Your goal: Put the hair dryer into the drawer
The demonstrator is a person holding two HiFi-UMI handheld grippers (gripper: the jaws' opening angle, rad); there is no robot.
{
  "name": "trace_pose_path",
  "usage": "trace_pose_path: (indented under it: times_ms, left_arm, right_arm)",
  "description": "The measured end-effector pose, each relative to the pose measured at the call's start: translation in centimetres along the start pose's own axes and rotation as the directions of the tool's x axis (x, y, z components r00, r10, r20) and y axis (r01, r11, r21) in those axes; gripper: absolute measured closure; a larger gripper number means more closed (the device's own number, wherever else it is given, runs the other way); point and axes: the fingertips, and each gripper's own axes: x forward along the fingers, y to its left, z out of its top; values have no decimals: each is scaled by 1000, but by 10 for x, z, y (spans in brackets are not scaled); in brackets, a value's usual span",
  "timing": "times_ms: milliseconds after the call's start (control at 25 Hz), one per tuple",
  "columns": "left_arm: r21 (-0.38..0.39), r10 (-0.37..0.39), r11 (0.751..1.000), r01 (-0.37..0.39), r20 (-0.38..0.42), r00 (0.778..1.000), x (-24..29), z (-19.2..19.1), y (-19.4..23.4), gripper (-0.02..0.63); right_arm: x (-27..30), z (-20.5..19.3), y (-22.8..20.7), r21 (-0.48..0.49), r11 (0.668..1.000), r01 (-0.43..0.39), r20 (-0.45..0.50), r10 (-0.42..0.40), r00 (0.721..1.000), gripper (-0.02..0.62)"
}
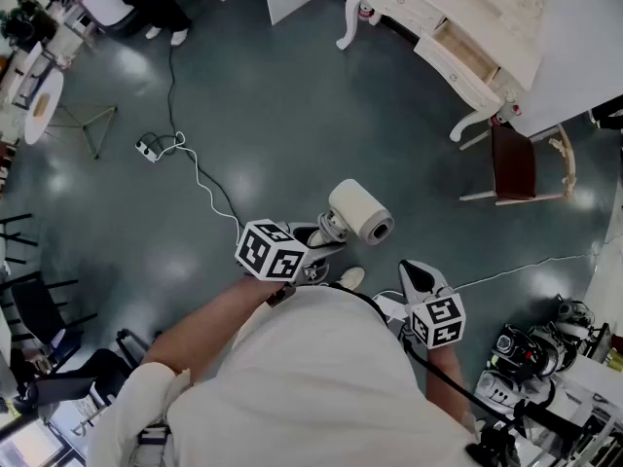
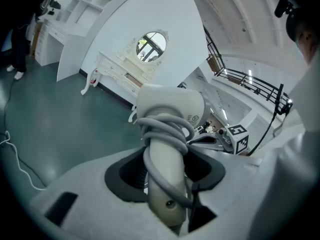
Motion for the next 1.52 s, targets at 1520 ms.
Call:
trace_pose_path:
  times_ms: [1520]
  left_arm:
    - [62,111,992,-108,-46,993,93,136,55,399]
  right_arm:
    - [47,69,-170,100,995,15,83,-24,996,514]
